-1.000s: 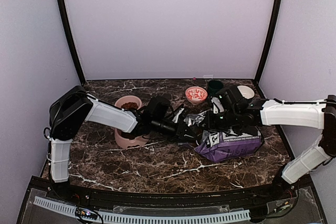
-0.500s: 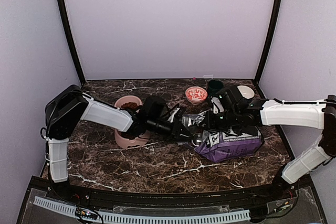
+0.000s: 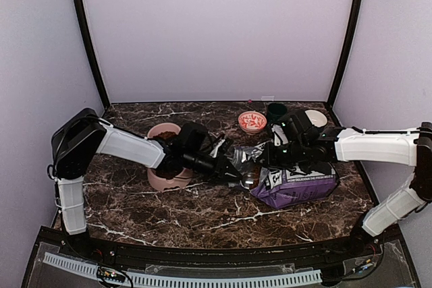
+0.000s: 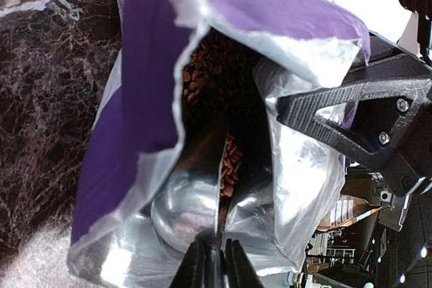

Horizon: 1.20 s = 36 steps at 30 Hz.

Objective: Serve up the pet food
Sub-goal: Collect the pet food from the pet food bag.

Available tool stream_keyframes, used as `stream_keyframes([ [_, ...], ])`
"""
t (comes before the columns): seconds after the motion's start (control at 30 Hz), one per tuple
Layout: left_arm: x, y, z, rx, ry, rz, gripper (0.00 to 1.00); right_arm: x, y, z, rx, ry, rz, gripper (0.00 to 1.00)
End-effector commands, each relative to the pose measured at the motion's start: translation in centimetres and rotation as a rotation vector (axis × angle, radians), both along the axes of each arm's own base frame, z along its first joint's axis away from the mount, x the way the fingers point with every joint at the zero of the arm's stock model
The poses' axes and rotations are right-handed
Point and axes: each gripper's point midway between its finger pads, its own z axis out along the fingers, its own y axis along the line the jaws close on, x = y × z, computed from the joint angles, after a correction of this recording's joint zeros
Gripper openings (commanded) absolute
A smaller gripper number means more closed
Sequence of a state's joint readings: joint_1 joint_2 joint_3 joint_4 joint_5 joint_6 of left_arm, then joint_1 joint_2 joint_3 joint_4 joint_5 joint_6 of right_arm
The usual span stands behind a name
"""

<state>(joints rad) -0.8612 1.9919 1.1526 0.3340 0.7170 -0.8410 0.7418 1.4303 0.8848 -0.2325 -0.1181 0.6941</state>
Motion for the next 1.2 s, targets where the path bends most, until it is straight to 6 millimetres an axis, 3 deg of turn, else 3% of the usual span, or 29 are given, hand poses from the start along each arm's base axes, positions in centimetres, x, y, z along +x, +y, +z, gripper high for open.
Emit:
stream_keyframes([
  [0.0,-0.6,0.6,3.1,-0.050,-0.040,-0.030,0.00,0.5,-0.3,0.7,0.004,-0.026,-0.032,0.00],
  [1.17,0.0,2.5,4.7,-0.042,-0.075,0.033,0.00,0.5,-0.7,0.5,-0.007,-0.034,-0.045,0.00],
])
